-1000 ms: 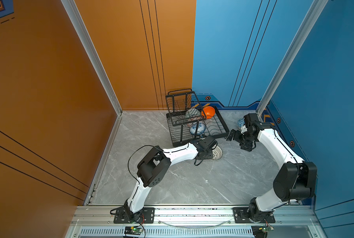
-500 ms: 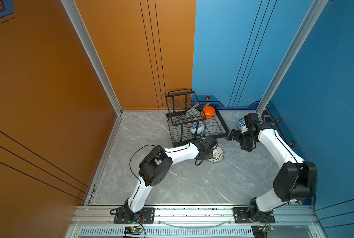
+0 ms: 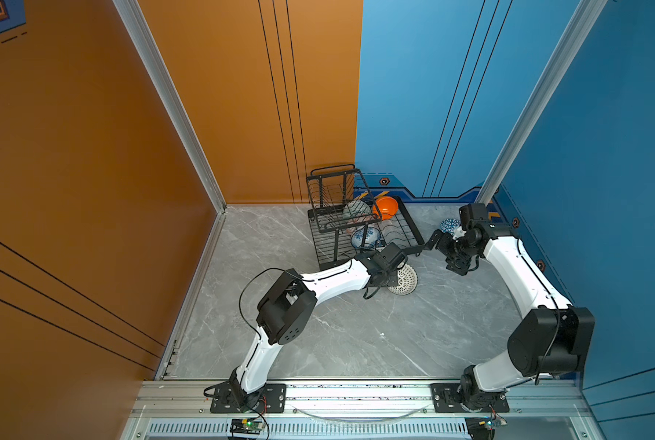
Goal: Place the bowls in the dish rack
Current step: 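Lift the white lattice bowl high with left gripper while right gripper rises toward it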
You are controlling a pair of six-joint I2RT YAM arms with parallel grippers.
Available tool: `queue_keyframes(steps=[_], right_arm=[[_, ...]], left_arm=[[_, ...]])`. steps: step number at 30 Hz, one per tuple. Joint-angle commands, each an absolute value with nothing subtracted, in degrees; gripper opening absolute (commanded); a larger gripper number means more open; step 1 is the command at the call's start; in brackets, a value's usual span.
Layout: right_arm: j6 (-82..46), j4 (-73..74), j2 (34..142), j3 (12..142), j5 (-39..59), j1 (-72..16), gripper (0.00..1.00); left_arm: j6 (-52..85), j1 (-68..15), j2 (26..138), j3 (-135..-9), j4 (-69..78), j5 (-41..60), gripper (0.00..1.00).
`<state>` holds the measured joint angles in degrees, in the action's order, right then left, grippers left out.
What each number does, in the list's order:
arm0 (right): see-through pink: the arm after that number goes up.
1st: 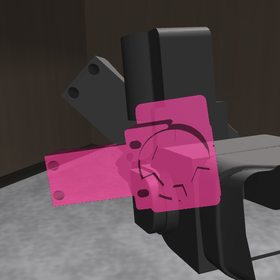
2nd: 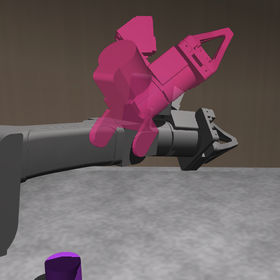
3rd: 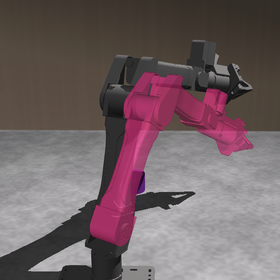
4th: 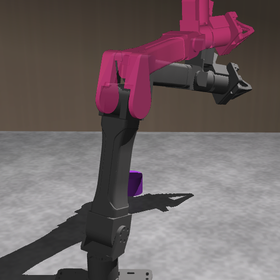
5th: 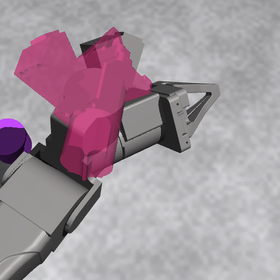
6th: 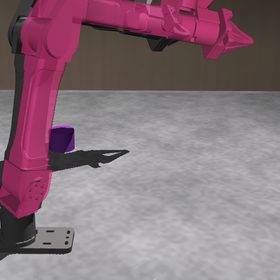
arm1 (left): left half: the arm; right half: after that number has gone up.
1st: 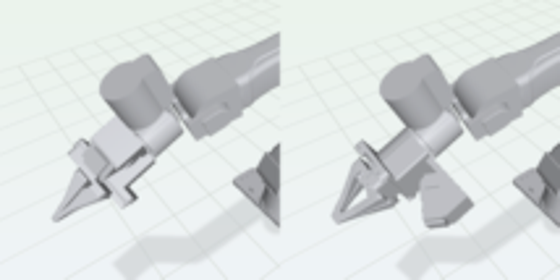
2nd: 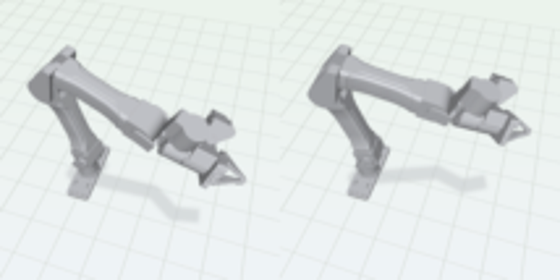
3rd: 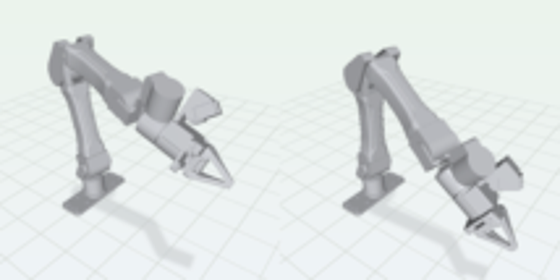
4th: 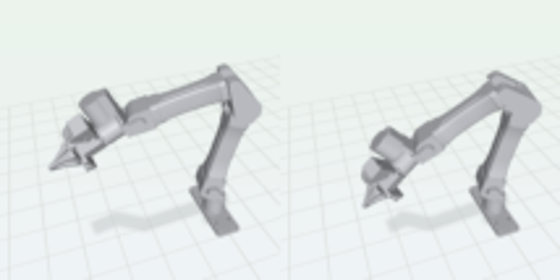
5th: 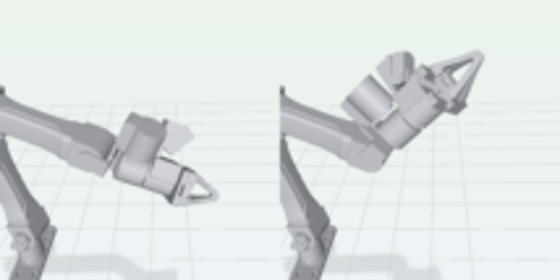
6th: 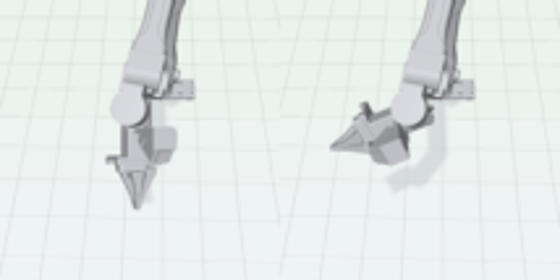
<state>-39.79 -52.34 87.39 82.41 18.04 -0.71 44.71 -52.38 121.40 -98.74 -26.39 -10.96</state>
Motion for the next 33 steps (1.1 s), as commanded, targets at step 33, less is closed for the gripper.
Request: queue_keyframes(steps=[33], right_arm=[[-70.3,-25.7,91.8,116.1,27.9,-4.2,1.00]], left_arm=[[5.6,-43.9,118.4,-118.6,15.8,-31.7,0.00]])
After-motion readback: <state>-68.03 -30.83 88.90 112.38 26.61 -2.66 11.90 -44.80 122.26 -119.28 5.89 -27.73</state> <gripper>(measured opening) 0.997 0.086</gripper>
